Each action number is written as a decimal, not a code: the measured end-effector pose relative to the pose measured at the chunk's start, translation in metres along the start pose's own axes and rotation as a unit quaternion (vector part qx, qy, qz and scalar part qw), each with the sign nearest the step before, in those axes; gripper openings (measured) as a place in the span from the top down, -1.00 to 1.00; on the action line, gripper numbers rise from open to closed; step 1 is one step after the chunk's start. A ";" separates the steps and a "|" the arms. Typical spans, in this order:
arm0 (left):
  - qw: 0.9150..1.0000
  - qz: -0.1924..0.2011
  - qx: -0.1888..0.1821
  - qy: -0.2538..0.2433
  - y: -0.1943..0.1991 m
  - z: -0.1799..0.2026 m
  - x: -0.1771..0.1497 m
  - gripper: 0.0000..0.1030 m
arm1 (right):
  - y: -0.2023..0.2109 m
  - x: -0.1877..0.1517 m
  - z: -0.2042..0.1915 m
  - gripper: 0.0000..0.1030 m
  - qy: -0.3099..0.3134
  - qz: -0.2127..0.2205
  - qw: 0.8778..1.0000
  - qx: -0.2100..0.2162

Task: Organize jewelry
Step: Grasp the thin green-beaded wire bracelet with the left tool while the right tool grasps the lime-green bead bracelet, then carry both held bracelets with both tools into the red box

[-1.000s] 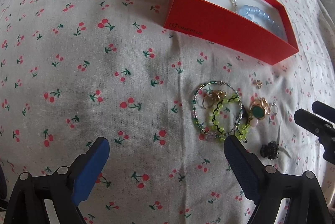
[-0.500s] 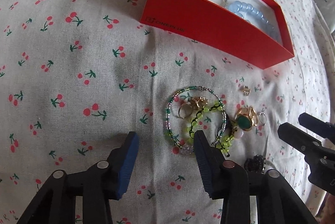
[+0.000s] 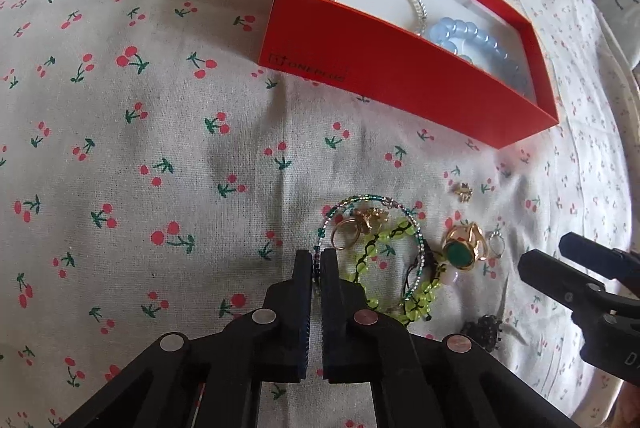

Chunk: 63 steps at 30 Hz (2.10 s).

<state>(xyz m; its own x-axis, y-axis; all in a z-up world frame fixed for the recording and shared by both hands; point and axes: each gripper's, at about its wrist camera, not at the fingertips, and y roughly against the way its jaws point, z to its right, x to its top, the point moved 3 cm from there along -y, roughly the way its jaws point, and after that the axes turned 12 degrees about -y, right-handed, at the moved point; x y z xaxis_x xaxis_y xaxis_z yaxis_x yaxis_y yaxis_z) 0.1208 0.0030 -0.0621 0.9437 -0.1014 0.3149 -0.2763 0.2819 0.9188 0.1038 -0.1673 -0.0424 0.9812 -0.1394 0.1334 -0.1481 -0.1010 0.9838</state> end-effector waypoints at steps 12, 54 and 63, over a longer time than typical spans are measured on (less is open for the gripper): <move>0.999 0.045 -0.011 0.012 0.039 -0.015 -0.006 1.00 | -0.013 -0.002 -0.023 -0.34 -0.007 -0.015 1.000 0.023; 0.999 0.017 0.007 0.042 0.035 -0.051 -0.025 1.00 | -0.060 -0.006 -0.098 0.58 0.150 -0.012 0.989 -0.001; 0.999 0.026 0.012 0.043 0.038 -0.051 -0.023 1.00 | -0.047 -0.008 -0.102 0.94 0.146 0.005 0.989 0.006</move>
<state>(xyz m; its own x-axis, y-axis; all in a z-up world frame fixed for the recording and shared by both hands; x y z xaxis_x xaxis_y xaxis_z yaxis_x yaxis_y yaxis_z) 0.0981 0.0643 -0.0460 0.9396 -0.0054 0.3421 -0.3288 0.2626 0.9072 0.1158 -0.0614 -0.0776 0.9736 0.1491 0.1729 -0.1568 -0.1137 0.9811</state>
